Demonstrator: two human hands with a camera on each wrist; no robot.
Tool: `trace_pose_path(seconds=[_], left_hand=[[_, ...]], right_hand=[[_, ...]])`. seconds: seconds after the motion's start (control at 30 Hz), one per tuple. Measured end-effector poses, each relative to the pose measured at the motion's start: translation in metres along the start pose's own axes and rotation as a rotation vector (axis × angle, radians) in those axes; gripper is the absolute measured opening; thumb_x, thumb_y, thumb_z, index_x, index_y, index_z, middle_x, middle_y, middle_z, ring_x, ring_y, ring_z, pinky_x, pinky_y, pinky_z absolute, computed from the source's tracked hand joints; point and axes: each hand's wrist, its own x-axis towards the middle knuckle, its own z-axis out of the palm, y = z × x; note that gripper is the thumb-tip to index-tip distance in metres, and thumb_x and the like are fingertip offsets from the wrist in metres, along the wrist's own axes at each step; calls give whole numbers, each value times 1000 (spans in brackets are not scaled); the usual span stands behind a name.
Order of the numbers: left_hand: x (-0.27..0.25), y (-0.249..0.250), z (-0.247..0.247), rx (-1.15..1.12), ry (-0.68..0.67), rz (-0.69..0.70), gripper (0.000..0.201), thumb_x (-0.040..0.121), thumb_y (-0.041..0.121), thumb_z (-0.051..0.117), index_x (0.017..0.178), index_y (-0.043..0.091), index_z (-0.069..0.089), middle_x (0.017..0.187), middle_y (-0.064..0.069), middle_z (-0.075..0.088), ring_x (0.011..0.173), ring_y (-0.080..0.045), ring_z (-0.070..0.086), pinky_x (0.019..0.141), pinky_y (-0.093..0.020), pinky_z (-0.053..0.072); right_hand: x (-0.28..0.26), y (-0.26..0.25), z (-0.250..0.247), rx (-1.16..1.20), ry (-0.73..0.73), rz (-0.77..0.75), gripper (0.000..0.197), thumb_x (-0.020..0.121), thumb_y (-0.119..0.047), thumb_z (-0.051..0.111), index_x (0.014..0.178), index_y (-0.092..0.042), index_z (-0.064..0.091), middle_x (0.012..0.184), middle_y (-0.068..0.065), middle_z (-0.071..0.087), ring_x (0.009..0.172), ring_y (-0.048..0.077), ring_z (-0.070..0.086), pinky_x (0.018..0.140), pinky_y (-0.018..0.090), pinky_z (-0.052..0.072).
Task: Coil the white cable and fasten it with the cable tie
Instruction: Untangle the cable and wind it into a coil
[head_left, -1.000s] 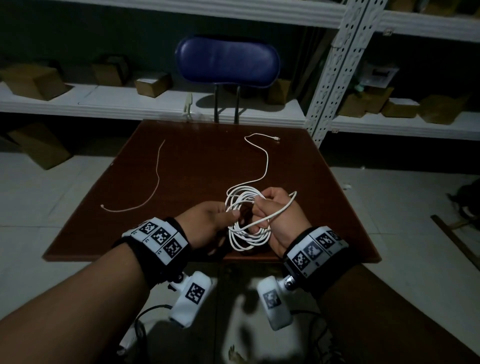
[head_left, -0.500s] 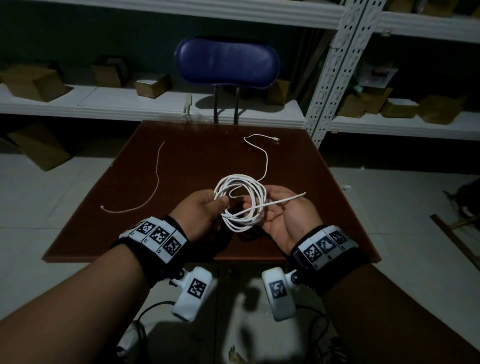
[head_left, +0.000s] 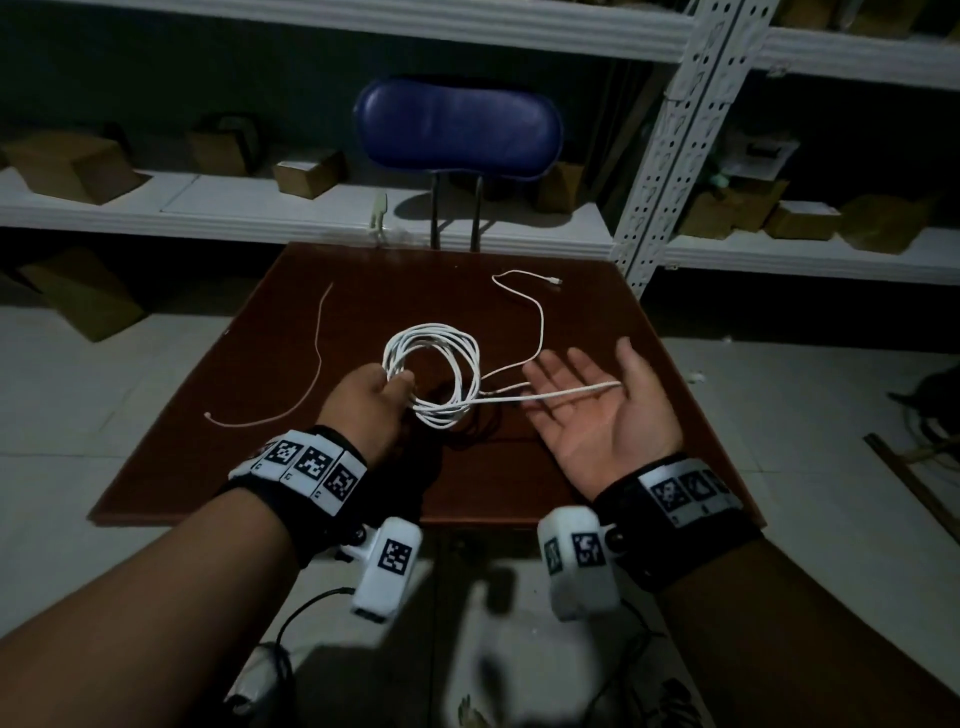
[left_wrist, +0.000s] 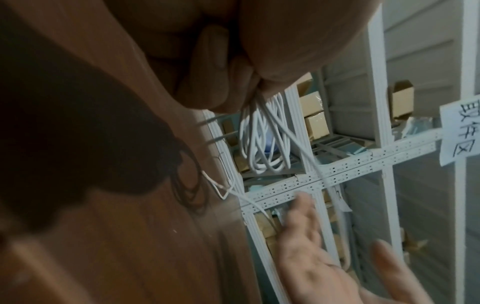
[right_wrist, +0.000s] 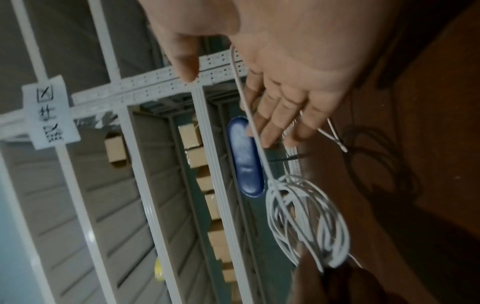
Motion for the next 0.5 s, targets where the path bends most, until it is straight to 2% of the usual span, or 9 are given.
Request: trace_pose_path(seconds=[0.07,0.1,0.17,0.2,0.23,0.3,0.37,0.43,0.5], left_hand=[[1,-1,-2,8,-16,10,31,101,31,53,83,7,61,69,-6,59,63,-19,56,55,-27,37],[0,-1,-3,18,-34,20,31,101,31,53,81,8,61,69,-7,59,64,-21,56,56,-27,38],[-2,-2,-2,54,-112,49,30,100,33,54,81,10,61,73,-12,63,69,-26,60,64,-32,45],[-4,-3,0,75,-161,60,30,100,35,55,83,11,62,77,-16,66,72,-30,63,69,-37,48],[-6,-5,2,84,-204,72,30,99,36,55,84,11,63,80,-17,67,74,-32,64,73,-40,50],[-9,-4,4,97,-280,75,27,100,34,55,83,15,63,76,-11,66,70,-25,63,72,-38,49],[-10,-4,4,101,-338,81,25,100,33,55,82,18,63,73,-2,64,68,-18,61,72,-35,48],[-11,-3,2,141,-387,107,25,101,32,54,82,19,63,75,-1,65,70,-17,61,75,-38,50],[-14,-2,-1,193,-420,128,24,101,32,54,81,20,63,80,-6,67,74,-19,62,78,-41,51]], right_hand=[[5,-2,-1,-33,61,-60,33,102,-41,47,98,-11,59,74,3,65,69,21,72,81,43,56],[8,-1,-2,-116,99,-81,33,104,-39,44,96,-11,58,61,-1,54,54,16,61,73,41,55],[12,3,-6,-333,153,-140,34,106,-39,40,95,-12,59,51,-6,38,41,11,38,59,34,49],[13,5,-7,-426,164,-183,34,106,-38,40,95,-12,60,50,-6,36,39,10,33,54,30,46],[13,7,-8,-503,167,-223,34,106,-37,40,98,-12,61,50,-5,36,39,10,31,50,28,43],[16,8,-10,-632,160,-281,32,106,-35,39,107,-12,62,55,-3,39,40,10,33,47,27,41],[20,8,-14,-738,150,-303,32,106,-32,39,115,-12,62,65,1,47,48,12,43,48,28,43],[22,6,-17,-807,137,-292,33,107,-34,38,120,-15,62,82,6,60,67,17,61,52,29,51],[22,5,-18,-806,109,-248,33,106,-39,36,124,-23,59,101,11,66,90,25,70,64,34,58]])
